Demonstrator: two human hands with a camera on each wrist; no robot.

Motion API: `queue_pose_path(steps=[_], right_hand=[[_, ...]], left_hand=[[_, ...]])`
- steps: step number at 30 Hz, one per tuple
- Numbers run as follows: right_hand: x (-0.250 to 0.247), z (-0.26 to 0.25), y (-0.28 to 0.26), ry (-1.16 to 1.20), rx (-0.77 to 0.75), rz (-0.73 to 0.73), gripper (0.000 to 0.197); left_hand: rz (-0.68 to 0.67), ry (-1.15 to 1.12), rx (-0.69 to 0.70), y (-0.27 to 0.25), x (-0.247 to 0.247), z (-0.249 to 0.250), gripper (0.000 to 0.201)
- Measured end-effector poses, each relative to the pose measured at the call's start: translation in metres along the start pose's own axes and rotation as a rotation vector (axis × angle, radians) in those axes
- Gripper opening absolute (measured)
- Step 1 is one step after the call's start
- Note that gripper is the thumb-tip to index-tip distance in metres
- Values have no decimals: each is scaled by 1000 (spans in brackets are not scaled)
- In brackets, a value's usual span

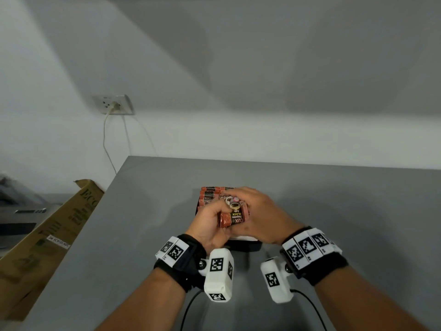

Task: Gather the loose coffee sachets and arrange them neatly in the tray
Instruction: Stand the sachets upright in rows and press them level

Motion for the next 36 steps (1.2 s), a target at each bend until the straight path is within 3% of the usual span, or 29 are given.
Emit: queue_pose_path(steps=[3,6,10,13,16,18,20,25,28,31,36], right_hand=[[-3,12,-2,240,145,15,88],[-5,28,-7,600,272,125,56],[-7,39,-11,768,346,261,24],[-15,44,-10,881,385,275,26],[-28,38,-7,695,337,218,26],[-28,32,-4,607,310,149,40],[-26,33,-3,672,316,181,43],[-6,34,-13,889,366,278,11],[-9,43,-12,993,410,307,9],[-4,48,-13,1128,459,220,16],[18,43,-18,1160,498,109,21]], left_hand=[[41,29,67,4,-7,7,43],[44,107,131,5,-9,13,46],[68,178,172,4,-11,13,53],[86,158,175,4,-11,14,53],[65,178,162,3,-9,18,54],[33,234,158,2,-5,18,47],[23,255,169,2,-2,17,47],[71,220,218,2,-4,16,48],[106,99,166,2,-9,14,35],[143,54,180,2,-12,19,33],[194,72,322,3,-10,25,49]])
Point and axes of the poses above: each hand's wrist, its own y-axis towards the middle knuckle, its own x-axis out of the palm, z = x × y, the point moved 8 cm from there along y, towards the middle knuckle, and after that the axes turned 9 degrees about x, right-handed, at the moved point
